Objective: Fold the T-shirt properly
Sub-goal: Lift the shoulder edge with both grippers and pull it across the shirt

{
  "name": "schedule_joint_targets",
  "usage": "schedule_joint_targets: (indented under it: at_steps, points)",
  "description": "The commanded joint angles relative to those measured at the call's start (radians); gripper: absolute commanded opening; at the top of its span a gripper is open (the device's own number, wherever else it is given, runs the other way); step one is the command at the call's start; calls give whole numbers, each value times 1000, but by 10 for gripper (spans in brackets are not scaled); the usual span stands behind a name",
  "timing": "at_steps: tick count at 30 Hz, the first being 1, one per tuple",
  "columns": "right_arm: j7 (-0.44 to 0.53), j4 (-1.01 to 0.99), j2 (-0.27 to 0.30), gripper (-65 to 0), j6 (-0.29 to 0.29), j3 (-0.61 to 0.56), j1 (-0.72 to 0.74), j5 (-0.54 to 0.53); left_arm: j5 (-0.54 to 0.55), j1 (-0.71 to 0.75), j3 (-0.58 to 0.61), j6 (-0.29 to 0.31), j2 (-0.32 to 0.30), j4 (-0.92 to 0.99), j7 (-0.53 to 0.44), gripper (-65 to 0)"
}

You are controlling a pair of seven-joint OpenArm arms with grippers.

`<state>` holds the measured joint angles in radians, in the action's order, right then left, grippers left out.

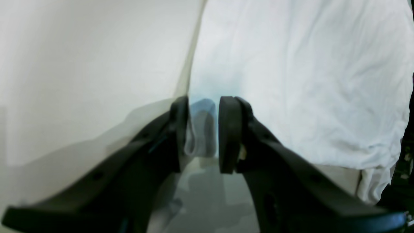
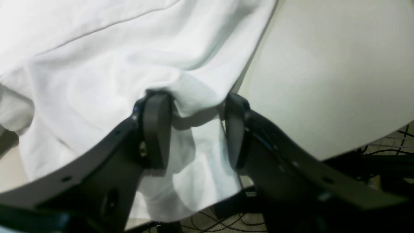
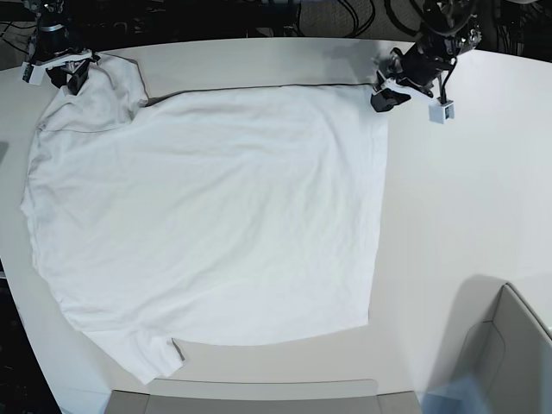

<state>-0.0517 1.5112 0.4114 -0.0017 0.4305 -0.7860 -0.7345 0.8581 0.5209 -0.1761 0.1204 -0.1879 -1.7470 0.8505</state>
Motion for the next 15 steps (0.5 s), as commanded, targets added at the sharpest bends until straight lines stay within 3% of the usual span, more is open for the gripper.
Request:
schedule_joint_targets:
  at_steps: [1,4,9,15]
  points:
    - [-78,-2,2,-379,4,-17,-13,-12,-10,9,19,-8,-2,-4,11,-473]
    - [-78,16,7,-420,4,-43,-11,-12,-18,8,51,-8,0,-4,5,-489]
    - [-78,67,1,-650,4,-38,-11,-12,-20,-18,42,-8,-5,-3,5,-650]
    - [-73,111,-1,-650,4,-23,-63,-12,-18,-5,26,-8,-9,-29,6,-650]
